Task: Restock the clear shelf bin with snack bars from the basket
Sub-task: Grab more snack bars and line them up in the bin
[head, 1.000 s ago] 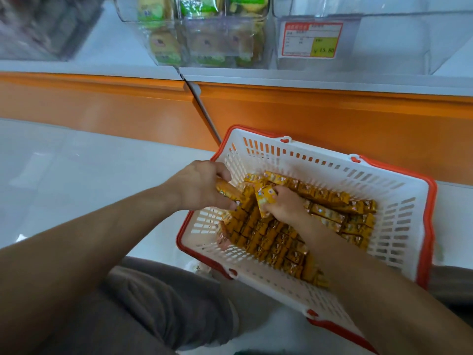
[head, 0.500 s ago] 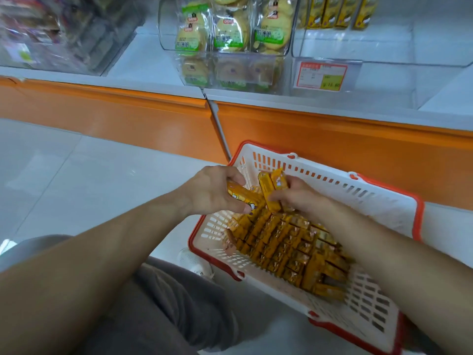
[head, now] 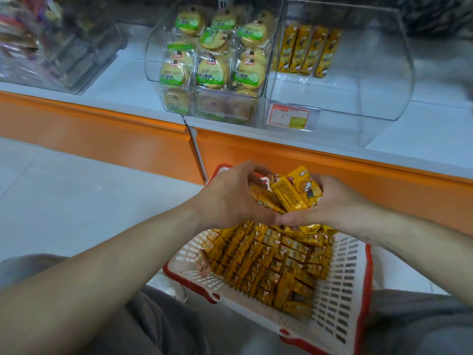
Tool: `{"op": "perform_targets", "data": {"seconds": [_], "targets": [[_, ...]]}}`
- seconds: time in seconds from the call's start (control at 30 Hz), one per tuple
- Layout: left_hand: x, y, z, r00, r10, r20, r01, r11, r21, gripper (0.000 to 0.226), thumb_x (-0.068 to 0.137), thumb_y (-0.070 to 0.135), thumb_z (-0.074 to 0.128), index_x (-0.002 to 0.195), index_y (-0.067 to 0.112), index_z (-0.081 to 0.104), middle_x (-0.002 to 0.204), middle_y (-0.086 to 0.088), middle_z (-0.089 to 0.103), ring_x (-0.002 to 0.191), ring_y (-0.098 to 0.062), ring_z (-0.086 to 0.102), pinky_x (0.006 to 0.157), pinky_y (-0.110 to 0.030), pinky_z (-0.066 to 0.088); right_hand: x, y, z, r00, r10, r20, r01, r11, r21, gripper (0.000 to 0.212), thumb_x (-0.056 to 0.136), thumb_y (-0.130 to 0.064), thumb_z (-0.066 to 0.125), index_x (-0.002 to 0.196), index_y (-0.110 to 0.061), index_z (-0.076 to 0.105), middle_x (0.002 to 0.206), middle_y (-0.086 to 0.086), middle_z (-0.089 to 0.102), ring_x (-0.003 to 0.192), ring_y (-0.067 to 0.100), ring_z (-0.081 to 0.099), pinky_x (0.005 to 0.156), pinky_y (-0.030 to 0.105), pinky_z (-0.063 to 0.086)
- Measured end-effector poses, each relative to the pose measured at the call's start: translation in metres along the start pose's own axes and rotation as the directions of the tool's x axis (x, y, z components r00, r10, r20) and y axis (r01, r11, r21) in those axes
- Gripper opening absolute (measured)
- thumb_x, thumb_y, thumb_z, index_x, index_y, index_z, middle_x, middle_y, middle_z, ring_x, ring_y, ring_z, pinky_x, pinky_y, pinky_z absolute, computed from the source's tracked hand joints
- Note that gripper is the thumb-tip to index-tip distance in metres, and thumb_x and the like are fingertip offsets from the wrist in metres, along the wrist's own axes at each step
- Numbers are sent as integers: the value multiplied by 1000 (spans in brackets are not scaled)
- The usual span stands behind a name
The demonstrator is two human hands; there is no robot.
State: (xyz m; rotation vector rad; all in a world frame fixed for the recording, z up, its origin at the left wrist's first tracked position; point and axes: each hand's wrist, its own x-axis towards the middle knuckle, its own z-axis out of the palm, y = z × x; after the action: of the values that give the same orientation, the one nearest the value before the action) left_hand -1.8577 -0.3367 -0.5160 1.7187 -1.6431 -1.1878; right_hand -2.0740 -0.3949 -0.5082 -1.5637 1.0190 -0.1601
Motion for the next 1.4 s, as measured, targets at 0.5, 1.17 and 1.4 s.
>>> {"op": "perform_targets", "data": {"seconds": [0.5,1.17,1.4], "targets": [[15,15,-16,976,-9,-216,-36,978,-205,97,45,61,86,132,35,50,133,2,56,71,-10,68,62,-30,57,20,-4,-5,995,-78,-65,99,890,444,46,59,-32,91,97,-14,70,85,11,74,69,28,70,47,29,49],[32,23,3,940,-181,-289,-95,674,-732,33,86,29,78,97,0,69,89,-15,75,78,-27,73,68,-38,61,24,-20,10,993,-4,-121,69,838,541,44,61,-31,89,100,-17,73,94,15,76,73,29,73,52,30,54],[31,29,7,957,-186,-223,-44,664,-746,50,81,37,75,113,0,67,101,-23,76,89,-36,76,65,-43,62,24,-29,16,988,25,-153,65,827,558,40,69,-33,84,104,-16,73,91,12,76,74,28,71,56,36,58]]}}
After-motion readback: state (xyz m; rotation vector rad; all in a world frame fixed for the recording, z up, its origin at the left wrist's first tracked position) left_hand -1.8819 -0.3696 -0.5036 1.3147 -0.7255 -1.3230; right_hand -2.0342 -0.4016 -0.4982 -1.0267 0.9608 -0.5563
